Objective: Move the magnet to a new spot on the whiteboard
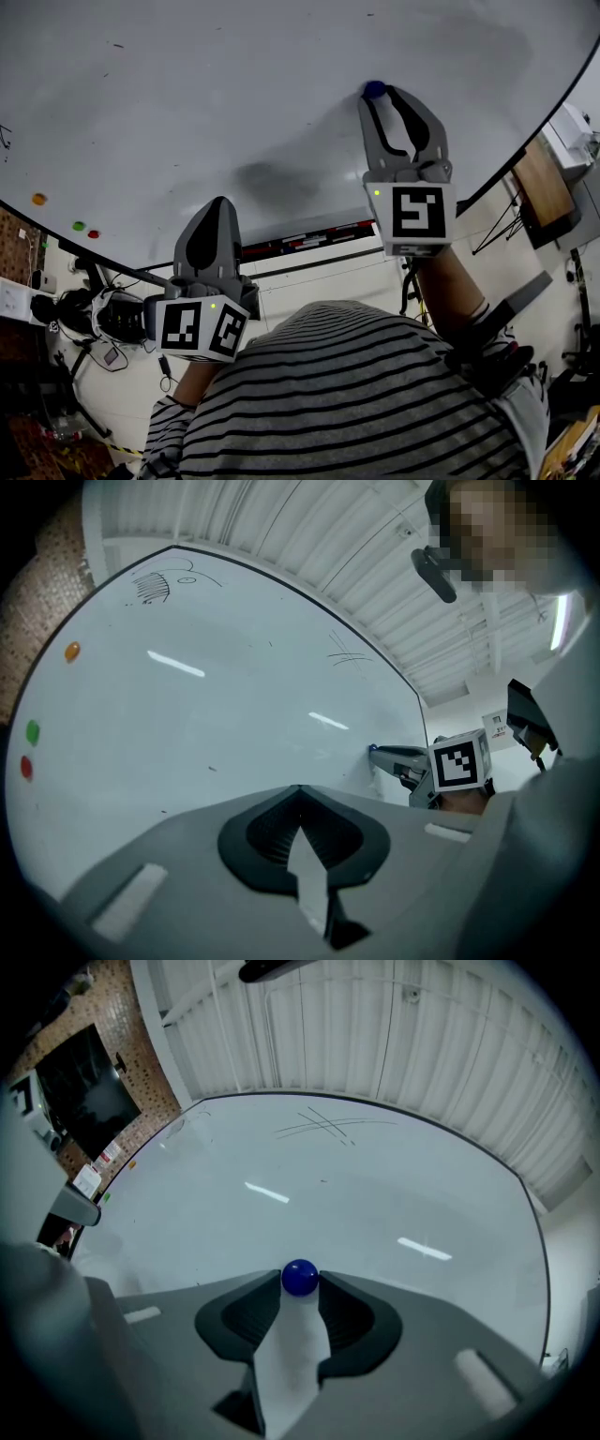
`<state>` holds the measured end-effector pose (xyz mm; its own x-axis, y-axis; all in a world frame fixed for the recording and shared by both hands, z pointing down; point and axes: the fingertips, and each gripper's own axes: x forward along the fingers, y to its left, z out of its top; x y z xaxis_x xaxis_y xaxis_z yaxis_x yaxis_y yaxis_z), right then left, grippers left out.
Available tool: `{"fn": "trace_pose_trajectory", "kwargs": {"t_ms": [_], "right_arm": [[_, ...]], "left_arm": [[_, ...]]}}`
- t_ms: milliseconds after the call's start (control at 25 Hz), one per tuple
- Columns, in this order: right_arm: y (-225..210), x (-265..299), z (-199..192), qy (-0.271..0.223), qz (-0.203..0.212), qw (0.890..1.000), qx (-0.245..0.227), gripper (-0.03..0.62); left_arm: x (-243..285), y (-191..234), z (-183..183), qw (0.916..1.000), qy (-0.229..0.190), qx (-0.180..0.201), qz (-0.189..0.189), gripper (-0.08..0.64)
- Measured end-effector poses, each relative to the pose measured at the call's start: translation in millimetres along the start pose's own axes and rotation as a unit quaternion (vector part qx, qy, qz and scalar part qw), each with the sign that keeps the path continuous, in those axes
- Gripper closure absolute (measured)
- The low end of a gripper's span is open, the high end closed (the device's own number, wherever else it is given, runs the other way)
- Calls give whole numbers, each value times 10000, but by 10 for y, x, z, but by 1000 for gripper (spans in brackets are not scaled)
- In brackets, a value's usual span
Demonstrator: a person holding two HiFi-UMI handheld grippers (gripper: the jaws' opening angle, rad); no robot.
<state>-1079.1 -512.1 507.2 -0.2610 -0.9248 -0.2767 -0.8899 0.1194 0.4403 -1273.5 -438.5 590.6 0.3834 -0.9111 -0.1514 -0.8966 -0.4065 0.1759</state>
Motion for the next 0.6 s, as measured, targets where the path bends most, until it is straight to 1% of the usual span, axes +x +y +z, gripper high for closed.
{"fn": "trace_pose_trajectory", "kwargs": {"t_ms": [120, 280, 440, 600], "right_arm": [[17, -157, 80, -167, 128, 9997, 151, 465], [-42, -596, 153, -292, 249, 9984, 415, 465], [-178, -1179, 158, -284, 361, 9970, 619, 466], [-338, -1799, 124, -215, 513, 9951, 816, 494]], "left_arm": [[-53, -118, -19, 10000, 5, 18, -10, 543], [-199, -416, 0, 9999, -73, 95, -12, 544], [-424, -906, -23, 9998, -127, 152, -103, 544], [-715, -1486, -48, 9987, -213, 453, -60, 544]]}}
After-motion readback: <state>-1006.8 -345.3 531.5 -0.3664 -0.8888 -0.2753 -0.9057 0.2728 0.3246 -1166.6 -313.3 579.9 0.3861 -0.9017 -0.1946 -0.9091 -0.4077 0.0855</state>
